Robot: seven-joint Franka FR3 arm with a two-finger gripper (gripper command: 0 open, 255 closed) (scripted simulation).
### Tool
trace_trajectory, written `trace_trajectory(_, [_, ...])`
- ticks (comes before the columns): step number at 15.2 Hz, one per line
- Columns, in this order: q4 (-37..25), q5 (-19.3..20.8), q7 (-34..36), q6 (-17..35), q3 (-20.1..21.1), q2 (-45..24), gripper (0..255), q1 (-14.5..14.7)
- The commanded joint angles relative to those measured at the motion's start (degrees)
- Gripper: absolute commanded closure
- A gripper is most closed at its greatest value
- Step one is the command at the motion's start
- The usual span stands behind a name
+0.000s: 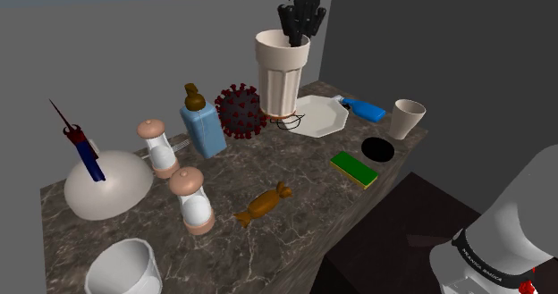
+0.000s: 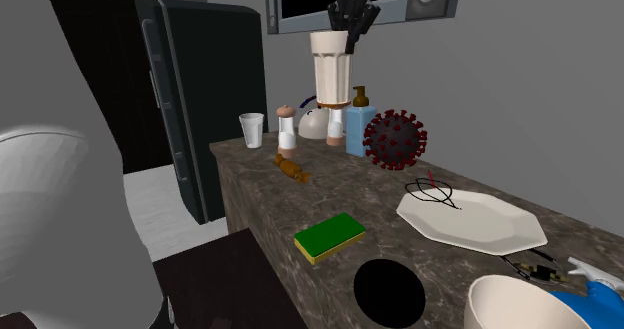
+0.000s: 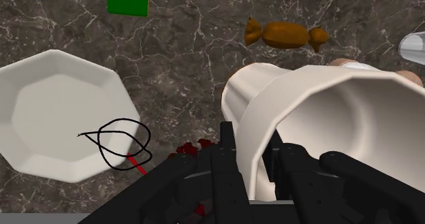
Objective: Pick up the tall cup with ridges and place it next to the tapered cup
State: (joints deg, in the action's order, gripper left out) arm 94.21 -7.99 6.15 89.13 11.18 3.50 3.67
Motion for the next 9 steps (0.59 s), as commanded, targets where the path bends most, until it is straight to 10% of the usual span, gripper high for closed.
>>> trace_trajectory(1, [1.01, -0.08, -2.92, -0.59, -1.53, 1.28, 255, -1.32])
trace_trajectory(9, [3.46, 0.82, -14.10, -2.02, -7.80, 3.72, 255, -6.32])
